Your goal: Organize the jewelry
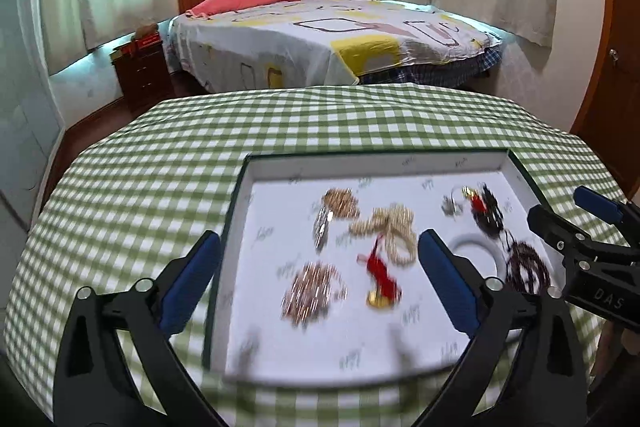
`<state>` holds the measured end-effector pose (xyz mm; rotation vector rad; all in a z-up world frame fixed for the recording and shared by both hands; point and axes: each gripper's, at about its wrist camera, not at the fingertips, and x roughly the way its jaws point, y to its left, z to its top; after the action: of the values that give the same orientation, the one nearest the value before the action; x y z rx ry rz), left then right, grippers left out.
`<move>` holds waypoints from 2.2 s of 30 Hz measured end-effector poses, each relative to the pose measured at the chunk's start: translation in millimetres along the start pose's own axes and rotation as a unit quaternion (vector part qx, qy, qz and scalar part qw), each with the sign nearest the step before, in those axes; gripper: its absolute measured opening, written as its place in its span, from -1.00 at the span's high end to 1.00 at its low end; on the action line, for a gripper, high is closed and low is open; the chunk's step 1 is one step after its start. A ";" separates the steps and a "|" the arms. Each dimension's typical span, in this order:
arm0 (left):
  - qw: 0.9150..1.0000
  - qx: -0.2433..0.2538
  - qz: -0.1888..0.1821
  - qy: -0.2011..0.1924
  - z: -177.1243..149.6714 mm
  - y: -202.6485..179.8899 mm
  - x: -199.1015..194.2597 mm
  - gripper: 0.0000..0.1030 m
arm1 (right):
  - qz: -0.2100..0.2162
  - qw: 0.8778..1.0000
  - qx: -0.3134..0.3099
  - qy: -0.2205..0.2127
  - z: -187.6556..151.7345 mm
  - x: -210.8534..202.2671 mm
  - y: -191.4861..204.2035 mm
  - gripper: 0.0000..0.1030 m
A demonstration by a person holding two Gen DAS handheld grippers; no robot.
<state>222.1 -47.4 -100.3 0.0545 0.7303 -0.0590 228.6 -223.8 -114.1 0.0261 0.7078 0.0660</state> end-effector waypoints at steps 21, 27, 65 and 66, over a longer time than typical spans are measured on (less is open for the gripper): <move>0.996 -0.026 0.023 -0.087 -28.1 28.5 -172.9 -0.91 | -0.013 0.997 -0.022 -0.079 -23.7 -148.6 21.2 -0.65; 0.992 -0.034 0.024 -0.115 -30.4 33.6 -211.3 -0.91 | -0.010 0.993 -0.029 -0.110 -24.0 -182.5 26.9 -0.65; 0.988 -0.031 0.020 -0.147 -42.7 31.3 -253.2 -0.91 | -0.009 0.987 -0.037 -0.153 -34.6 -221.9 34.8 -0.66; 0.988 -0.030 0.020 -0.147 -42.9 31.4 -253.3 -0.91 | -0.009 0.987 -0.038 -0.153 -34.7 -222.3 35.1 -0.66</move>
<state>7.6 -4.3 37.9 0.0018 0.4358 -0.0056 35.7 -204.1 5.4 -0.0421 0.3973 0.0700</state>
